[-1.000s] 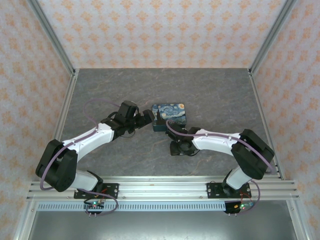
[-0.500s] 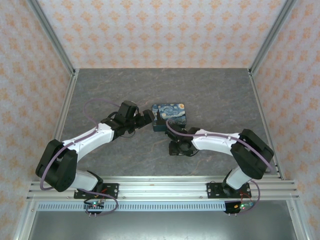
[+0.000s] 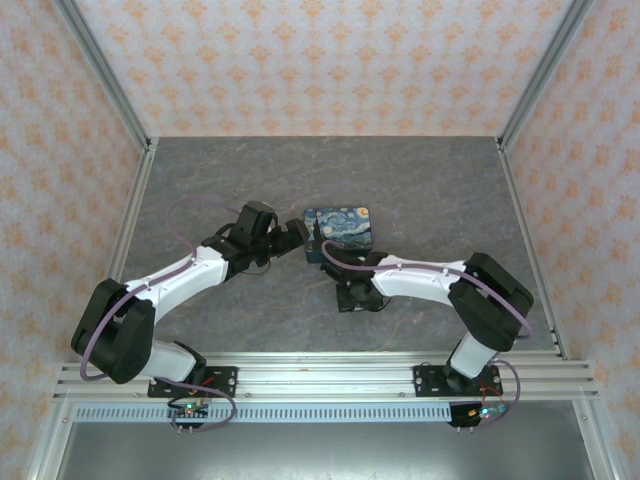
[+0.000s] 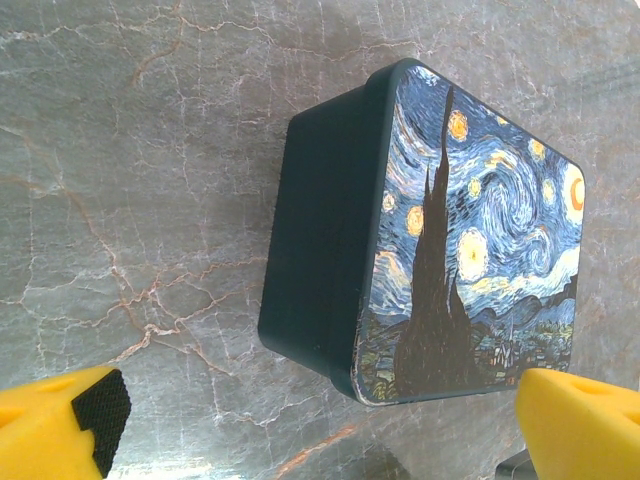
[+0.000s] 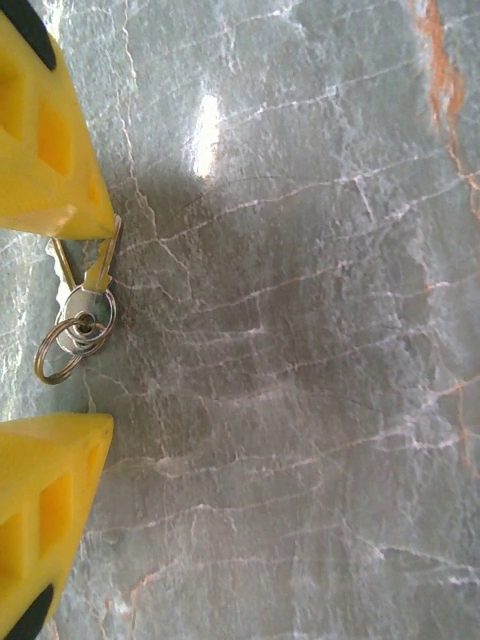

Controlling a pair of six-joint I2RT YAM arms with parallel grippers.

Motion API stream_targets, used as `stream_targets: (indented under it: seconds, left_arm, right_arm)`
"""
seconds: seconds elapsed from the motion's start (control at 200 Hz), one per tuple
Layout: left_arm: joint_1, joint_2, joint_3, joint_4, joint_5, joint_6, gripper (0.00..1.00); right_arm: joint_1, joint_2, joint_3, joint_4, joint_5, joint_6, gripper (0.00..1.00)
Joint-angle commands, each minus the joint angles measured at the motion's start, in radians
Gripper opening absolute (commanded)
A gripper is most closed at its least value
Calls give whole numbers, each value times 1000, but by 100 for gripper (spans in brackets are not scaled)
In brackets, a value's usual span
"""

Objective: Unlock a padlock with a key

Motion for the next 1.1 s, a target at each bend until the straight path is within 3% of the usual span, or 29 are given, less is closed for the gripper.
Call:
stream_targets:
  seconds: [0.0, 0.145, 0.47, 0.776, 1.096]
  left_arm:
    - [-7, 17, 13, 30, -7, -15, 100]
    - [-7, 18, 15, 27, -8, -14, 100]
    - [-6, 12, 16, 20, -10, -12, 100]
    - [-7, 5, 13, 9, -10, -12, 100]
    - [-7, 2, 13, 11, 2, -21, 100]
  right_arm:
    - [23, 55, -3, 23, -26, -16, 46]
    - [23, 62, -29, 54, -49, -12, 37]
    - [3, 72, -102, 130, -97, -10, 0]
    - [-77, -84, -185, 216, -156, -22, 0]
    - [-86, -199, -204, 229, -157, -11, 0]
